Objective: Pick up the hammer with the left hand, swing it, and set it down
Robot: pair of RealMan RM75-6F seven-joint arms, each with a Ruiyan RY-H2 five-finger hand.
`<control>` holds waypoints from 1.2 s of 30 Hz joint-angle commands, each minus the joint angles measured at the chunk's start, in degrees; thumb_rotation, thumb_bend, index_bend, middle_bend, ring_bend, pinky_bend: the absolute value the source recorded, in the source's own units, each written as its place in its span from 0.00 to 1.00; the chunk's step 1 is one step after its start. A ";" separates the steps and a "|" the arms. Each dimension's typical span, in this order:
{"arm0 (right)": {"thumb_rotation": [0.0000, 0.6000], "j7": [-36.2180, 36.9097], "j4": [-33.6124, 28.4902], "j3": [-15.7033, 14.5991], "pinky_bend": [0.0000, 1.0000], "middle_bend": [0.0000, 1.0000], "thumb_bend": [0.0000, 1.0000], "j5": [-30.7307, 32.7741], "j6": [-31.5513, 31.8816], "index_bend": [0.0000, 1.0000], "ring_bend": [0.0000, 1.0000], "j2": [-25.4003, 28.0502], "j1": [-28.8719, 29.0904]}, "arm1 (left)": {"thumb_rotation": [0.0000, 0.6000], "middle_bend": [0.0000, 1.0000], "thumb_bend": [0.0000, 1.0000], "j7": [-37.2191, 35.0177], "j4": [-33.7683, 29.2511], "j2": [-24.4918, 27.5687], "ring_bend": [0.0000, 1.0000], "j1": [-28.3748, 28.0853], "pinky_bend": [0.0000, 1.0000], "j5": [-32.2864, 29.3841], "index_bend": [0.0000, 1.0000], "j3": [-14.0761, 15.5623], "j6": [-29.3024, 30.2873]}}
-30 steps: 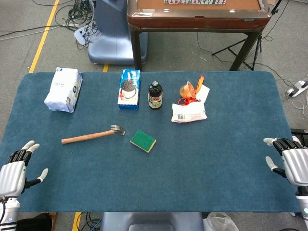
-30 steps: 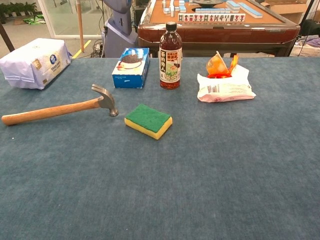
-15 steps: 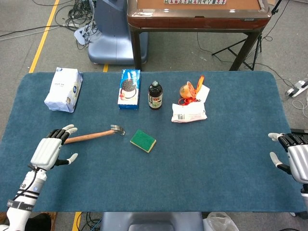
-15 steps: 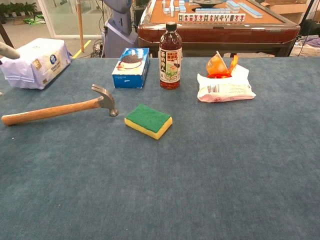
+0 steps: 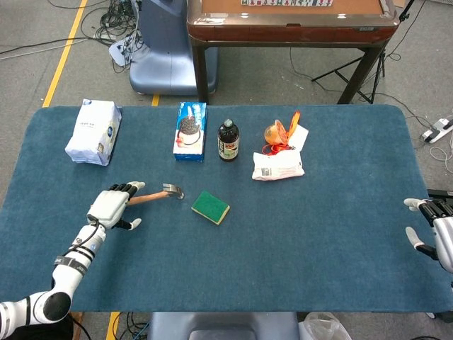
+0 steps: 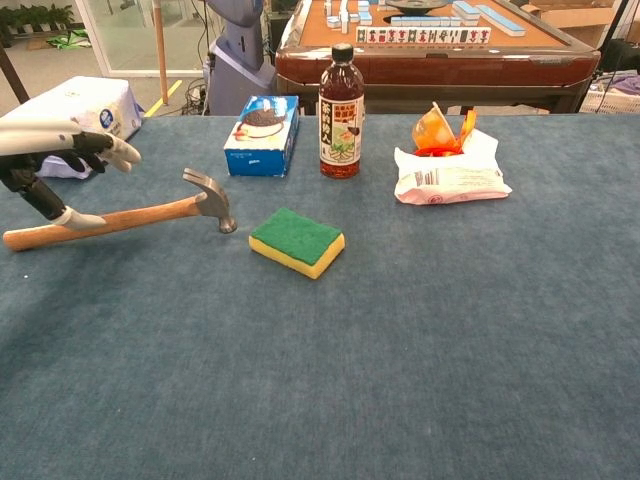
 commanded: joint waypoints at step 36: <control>1.00 2.39 2.69 -0.29 0.38 0.39 0.32 1.69 -0.36 0.32 0.31 -0.12 -1.19 | 0.70 0.43 0.23 14.26 17.95 -13.92 0.32 -18.12 0.21 -29.65 0.40 3.82 1.24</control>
